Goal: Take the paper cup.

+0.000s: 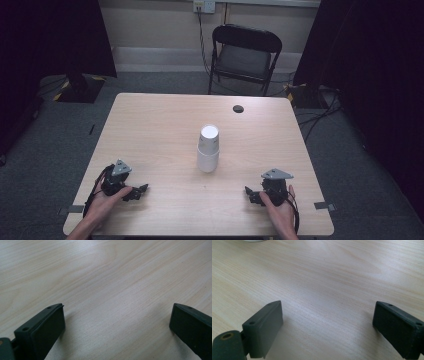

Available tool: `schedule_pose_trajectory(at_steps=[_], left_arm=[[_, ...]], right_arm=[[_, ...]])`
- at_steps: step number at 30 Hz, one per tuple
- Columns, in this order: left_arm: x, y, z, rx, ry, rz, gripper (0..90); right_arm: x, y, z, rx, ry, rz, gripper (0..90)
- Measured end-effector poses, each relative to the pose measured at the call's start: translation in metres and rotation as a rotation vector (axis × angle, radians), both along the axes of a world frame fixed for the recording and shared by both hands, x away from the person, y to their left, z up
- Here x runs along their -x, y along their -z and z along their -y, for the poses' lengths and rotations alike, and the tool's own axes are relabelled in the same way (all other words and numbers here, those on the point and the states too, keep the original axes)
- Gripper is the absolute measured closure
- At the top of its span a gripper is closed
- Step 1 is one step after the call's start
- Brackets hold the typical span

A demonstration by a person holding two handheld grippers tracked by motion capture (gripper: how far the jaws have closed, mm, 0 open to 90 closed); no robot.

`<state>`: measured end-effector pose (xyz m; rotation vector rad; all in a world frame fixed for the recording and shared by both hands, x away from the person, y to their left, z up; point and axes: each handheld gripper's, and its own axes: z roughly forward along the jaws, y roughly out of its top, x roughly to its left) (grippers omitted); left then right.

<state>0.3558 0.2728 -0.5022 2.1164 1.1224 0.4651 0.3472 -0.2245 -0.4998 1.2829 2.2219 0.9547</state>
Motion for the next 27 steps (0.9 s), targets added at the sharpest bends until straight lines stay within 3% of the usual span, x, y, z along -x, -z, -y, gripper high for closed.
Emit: schedule_pose_trajectory(at_steps=[11, 15, 16, 17, 19, 21, 24, 27], left_arm=[[-0.002, -0.002, 0.002, -0.009, -0.012, -0.011, 1.8], [0.0, -0.004, 0.002, 0.035, -0.032, -0.016, 8.5], [-0.001, -0.006, 0.001, 0.023, -0.037, -0.009, 16.0], [-0.001, -0.006, 0.001, 0.023, -0.037, -0.009, 17.1], [0.0, -0.006, 0.001, 0.045, -0.034, -0.014, 16.3], [0.0, -0.006, 0.001, 0.036, -0.028, -0.013, 16.9], [0.007, -0.013, 0.0, 0.064, -0.008, 0.025, 17.1], [0.011, -0.017, 0.001, 0.095, 0.005, 0.035, 17.4]], right_arm=[[-0.001, 0.0, 0.001, 0.0, 0.01, 0.001, 9.0], [-0.001, 0.0, 0.001, 0.0, 0.01, 0.001, 9.0], [-0.001, 0.0, 0.001, 0.0, 0.01, 0.001, 9.0], [-0.001, 0.0, 0.001, 0.0, 0.01, 0.001, 9.0], [-0.001, 0.0, 0.001, 0.0, 0.011, 0.001, 9.0], [-0.001, 0.0, 0.001, 0.0, 0.012, 0.001, 9.0], [-0.001, 0.0, 0.001, 0.0, 0.013, 0.0, 9.0], [-0.001, 0.0, 0.001, 0.0, 0.013, 0.001, 9.0]])
